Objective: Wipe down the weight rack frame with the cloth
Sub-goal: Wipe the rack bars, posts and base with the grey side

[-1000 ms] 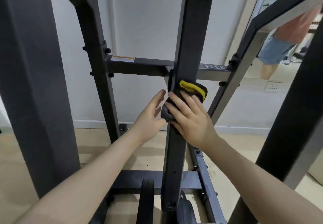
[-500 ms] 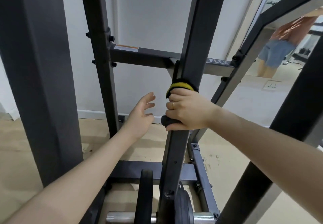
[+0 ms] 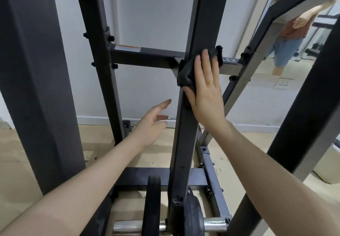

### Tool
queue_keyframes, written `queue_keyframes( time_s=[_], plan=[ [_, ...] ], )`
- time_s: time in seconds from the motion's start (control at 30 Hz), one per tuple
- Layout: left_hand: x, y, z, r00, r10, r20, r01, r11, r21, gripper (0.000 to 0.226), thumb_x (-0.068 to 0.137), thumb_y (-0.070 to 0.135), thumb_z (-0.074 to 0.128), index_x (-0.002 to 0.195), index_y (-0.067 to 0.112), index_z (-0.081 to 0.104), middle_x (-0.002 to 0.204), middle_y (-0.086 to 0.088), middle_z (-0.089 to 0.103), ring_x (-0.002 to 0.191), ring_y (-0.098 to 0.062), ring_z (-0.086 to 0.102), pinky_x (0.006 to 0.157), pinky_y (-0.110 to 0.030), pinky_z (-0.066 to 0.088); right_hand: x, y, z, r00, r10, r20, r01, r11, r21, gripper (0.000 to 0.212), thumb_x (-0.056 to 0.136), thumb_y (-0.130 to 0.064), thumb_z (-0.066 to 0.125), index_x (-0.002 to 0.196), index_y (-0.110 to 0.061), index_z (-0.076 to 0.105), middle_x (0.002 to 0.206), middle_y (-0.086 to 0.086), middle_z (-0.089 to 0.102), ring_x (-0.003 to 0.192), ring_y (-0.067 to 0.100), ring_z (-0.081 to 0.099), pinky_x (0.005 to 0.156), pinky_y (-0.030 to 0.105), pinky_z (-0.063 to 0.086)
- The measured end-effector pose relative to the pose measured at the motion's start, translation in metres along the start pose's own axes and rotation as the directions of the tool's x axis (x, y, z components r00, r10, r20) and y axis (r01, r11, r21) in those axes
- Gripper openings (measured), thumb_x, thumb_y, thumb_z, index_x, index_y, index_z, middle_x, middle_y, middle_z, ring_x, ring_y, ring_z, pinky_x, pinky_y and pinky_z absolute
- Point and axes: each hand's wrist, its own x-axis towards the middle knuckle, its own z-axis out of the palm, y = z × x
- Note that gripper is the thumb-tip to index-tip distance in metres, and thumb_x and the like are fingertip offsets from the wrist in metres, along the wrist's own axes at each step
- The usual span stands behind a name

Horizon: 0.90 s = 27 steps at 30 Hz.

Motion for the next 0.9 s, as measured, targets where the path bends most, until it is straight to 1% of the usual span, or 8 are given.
queue_keyframes(
  time_s=[0.07,0.17,0.33,0.43,0.53,0.67,0.77,0.9],
  plan=[
    [0.0,0.0,0.013,0.997,-0.016,0.08,0.019,0.999,-0.031,0.063,0.097,0.011,0.048,0.14,0.049,0.022,0.139,0.019,0.036,0.113,0.007,0.045,0.097,-0.014,0.034,0.014,-0.001,0.001,0.998,0.062,-0.019,-0.059,0.992,0.111,0.062,0.094,-0.023,0.047,0.145,0.004,0.022,0.153,0.021,0.015,0.141,0.041,0.01,0.116,0.021,-0.001],
    [-0.002,-0.008,0.03,0.994,-0.026,0.106,0.041,0.988,-0.146,0.074,0.093,0.009,0.055,0.139,0.052,0.016,0.135,0.013,0.044,0.115,0.007,0.048,0.092,-0.012,0.041,-0.022,-0.002,0.009,0.992,0.12,0.033,-0.124,0.964,0.236,0.065,0.093,-0.016,0.045,0.147,0.003,0.015,0.154,0.011,0.001,0.144,0.036,0.009,0.117,0.02,0.007],
    [-0.004,-0.018,0.029,0.983,0.016,0.181,0.019,0.981,-0.192,0.081,0.091,-0.001,0.055,0.139,0.05,0.015,0.14,0.012,0.043,0.125,0.002,0.045,0.095,-0.015,0.044,-0.119,-0.013,0.02,0.971,0.103,0.215,-0.151,0.964,0.217,0.06,0.095,-0.021,0.038,0.148,-0.012,0.011,0.156,0.012,-0.003,0.144,0.032,0.012,0.115,0.04,0.026],
    [-0.004,-0.02,0.027,0.979,0.004,0.206,0.035,0.982,-0.186,0.083,0.091,-0.004,0.054,0.144,0.046,0.014,0.133,0.018,0.045,0.118,0.011,0.047,0.091,-0.012,0.045,-0.088,-0.012,0.017,0.978,0.117,0.171,-0.166,0.936,0.309,0.06,0.095,-0.017,0.04,0.149,-0.006,0.015,0.156,0.013,0.001,0.144,0.035,0.012,0.117,0.03,0.017],
    [-0.003,-0.023,0.031,0.987,0.003,0.161,0.027,0.982,-0.184,0.083,0.091,-0.005,0.053,0.144,0.045,0.012,0.131,0.019,0.042,0.115,0.012,0.045,0.088,-0.005,0.042,-0.058,-0.009,0.017,0.982,0.17,0.079,-0.187,0.912,0.364,0.056,0.094,-0.011,0.042,0.146,-0.001,0.022,0.151,0.008,0.0,0.144,0.033,0.013,0.117,0.032,0.021],
    [-0.01,-0.03,0.038,0.998,0.055,0.032,-0.048,0.981,-0.188,0.07,0.092,0.0,0.054,0.142,0.041,0.026,0.136,0.019,0.043,0.121,0.001,0.049,0.097,-0.019,0.045,-0.111,-0.014,0.028,0.979,0.158,0.126,-0.188,0.94,0.285,0.056,0.095,-0.016,0.039,0.148,-0.007,0.021,0.156,0.011,0.001,0.144,0.024,0.01,0.116,0.031,0.023],
    [-0.02,-0.042,0.05,0.992,0.015,-0.128,-0.036,0.985,-0.166,0.054,0.093,0.012,0.057,0.134,0.043,0.042,0.13,0.004,0.051,0.121,-0.01,0.051,0.106,-0.039,0.041,-0.18,-0.022,0.031,0.95,0.137,0.28,-0.145,0.989,0.006,0.058,0.093,-0.03,0.034,0.145,-0.009,0.018,0.154,0.018,0.004,0.142,0.029,0.012,0.118,0.027,0.013],
    [-0.032,-0.044,0.053,0.985,-0.165,-0.038,0.117,0.823,-0.556,0.032,0.1,0.013,0.041,0.127,0.017,0.056,0.126,-0.003,0.062,0.12,-0.015,0.055,0.106,-0.038,0.041,-0.163,-0.018,0.026,0.973,-0.007,0.23,0.027,0.996,-0.082,0.056,0.091,-0.028,0.039,0.141,-0.006,0.026,0.149,0.02,0.019,0.136,0.04,0.022,0.11,0.046,0.028]
  ],
)
